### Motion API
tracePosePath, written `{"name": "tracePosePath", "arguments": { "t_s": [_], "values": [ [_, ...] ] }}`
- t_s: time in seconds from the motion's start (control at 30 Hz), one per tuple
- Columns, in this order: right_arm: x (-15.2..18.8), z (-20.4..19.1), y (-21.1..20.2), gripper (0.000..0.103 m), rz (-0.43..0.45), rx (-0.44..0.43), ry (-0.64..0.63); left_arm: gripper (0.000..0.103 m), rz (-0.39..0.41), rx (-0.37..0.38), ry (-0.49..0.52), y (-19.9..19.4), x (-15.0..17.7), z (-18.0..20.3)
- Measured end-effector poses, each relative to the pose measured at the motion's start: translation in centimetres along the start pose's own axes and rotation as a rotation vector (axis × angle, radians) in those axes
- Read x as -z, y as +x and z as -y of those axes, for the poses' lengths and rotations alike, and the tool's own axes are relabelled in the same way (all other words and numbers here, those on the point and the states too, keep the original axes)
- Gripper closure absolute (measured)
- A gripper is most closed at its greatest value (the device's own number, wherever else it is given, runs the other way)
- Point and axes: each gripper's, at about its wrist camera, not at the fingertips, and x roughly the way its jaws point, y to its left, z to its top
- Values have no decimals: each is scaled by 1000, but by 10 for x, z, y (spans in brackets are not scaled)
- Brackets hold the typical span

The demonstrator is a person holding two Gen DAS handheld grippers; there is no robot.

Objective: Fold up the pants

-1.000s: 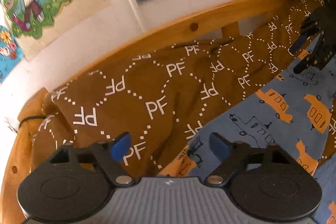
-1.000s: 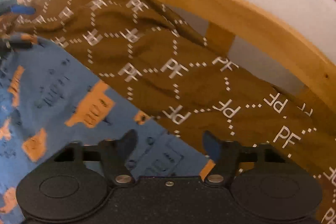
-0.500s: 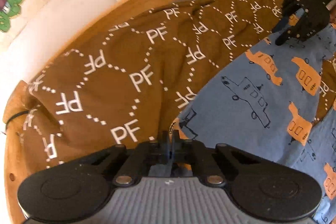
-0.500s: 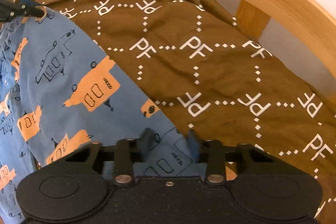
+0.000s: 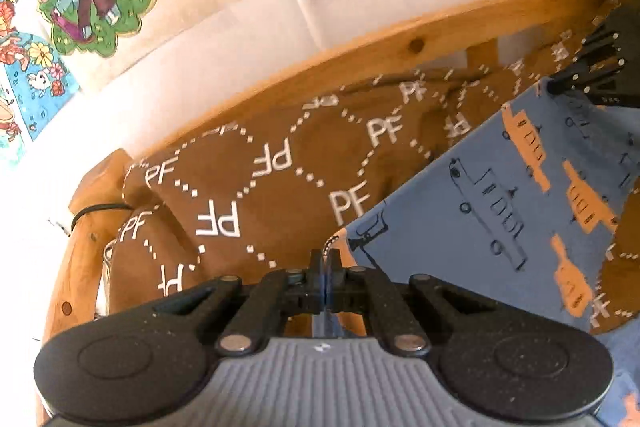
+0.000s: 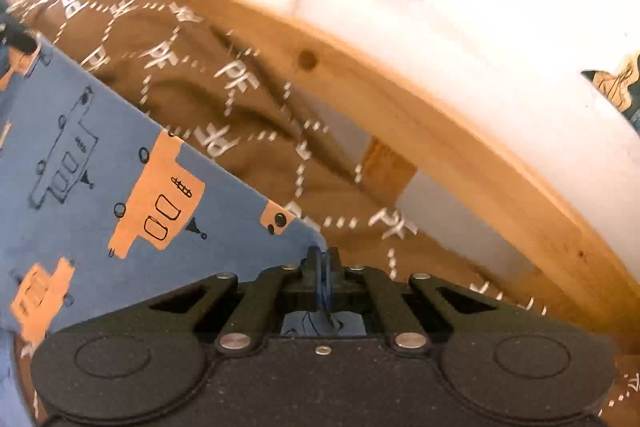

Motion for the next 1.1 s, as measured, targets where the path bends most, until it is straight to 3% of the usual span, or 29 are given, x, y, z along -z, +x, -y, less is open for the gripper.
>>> {"name": "tracePosePath", "arguments": {
  "t_s": [0.1, 0.23, 0.33, 0.37, 0.53, 0.6, 0.63, 0.67, 0.73, 0.9, 1.1],
  "values": [
    [5, -7, 21, 100, -44, -3, -4, 99, -28, 15, -4, 15, 1, 0],
    [10, 5, 24, 68, -24, -48, 68, 88, -35, 85, -81, 20, 2, -16],
    [6, 12, 20, 47, 18, -104, 82, 67, -22, 95, -70, 13, 6, -25],
    [5, 12, 20, 42, 20, -127, 88, 67, -22, 94, -52, 12, 7, -26],
    [-3, 0, 29, 38, 6, -216, 60, 67, -41, 103, -11, 12, 6, -20],
    [-5, -11, 38, 39, -31, -232, 31, 67, -59, 98, 18, 13, 4, -15],
    [-4, -16, 41, 45, -54, -228, 10, 74, -67, 100, 34, 14, 4, -12],
    [-3, -21, 45, 66, -79, -205, -9, 89, -76, 98, 54, 14, 4, -9],
    [-1, -28, 45, 102, -84, -165, -23, 97, -84, 90, 90, 13, 4, -4],
    [10, -37, 8, 103, -2, -125, -49, 101, -40, 68, 161, -8, 8, 6],
    [45, -50, -76, 103, 134, -21, -45, 101, 23, 68, 225, -54, 25, 17]
  ]
}}
